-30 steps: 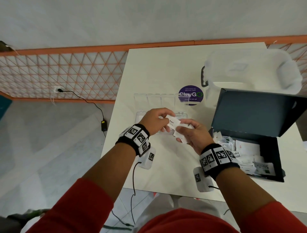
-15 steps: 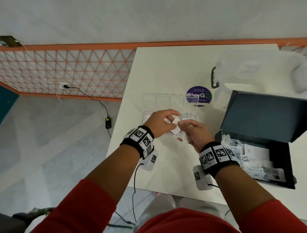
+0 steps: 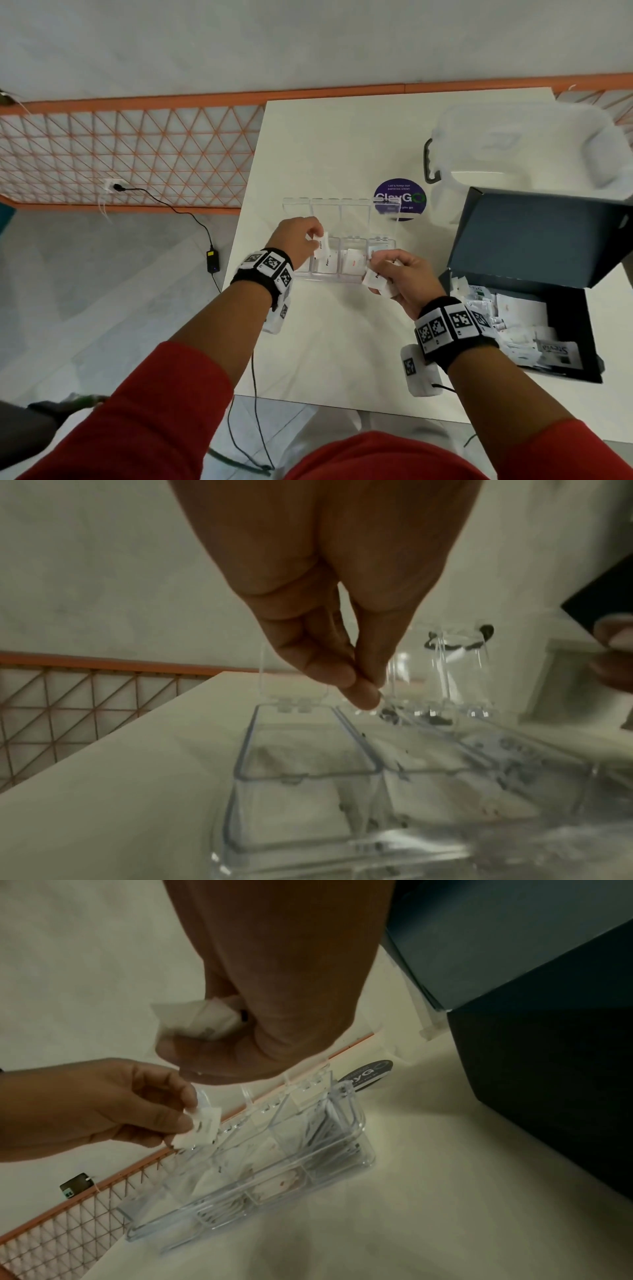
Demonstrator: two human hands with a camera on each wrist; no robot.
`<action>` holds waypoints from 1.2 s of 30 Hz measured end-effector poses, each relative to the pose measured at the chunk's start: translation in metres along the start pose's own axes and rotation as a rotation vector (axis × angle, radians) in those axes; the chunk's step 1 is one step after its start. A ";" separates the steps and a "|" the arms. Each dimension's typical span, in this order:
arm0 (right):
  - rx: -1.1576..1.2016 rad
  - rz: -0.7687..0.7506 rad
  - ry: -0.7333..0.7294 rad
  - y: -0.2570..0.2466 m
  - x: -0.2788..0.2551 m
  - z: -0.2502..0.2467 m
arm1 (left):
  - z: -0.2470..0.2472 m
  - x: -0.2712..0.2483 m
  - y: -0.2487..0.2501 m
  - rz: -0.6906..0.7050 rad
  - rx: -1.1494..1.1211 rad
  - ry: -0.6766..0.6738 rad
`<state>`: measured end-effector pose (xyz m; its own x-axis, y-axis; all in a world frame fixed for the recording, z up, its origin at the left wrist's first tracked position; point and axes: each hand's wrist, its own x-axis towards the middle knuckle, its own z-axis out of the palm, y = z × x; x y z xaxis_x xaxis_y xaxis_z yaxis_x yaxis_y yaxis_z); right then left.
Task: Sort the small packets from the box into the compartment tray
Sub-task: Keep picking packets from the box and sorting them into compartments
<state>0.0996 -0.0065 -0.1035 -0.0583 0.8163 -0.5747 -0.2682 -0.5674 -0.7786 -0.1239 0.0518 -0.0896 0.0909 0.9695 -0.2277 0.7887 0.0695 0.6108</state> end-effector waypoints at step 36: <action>0.090 -0.020 -0.035 -0.008 -0.012 -0.011 | 0.021 -0.020 0.060 0.086 -0.406 -0.192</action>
<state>0.1127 -0.0128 -0.0929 -0.0854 0.8313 -0.5493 -0.3548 -0.5405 -0.7628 -0.0660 0.0321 -0.0644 0.2870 0.9173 -0.2761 0.4747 0.1142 0.8727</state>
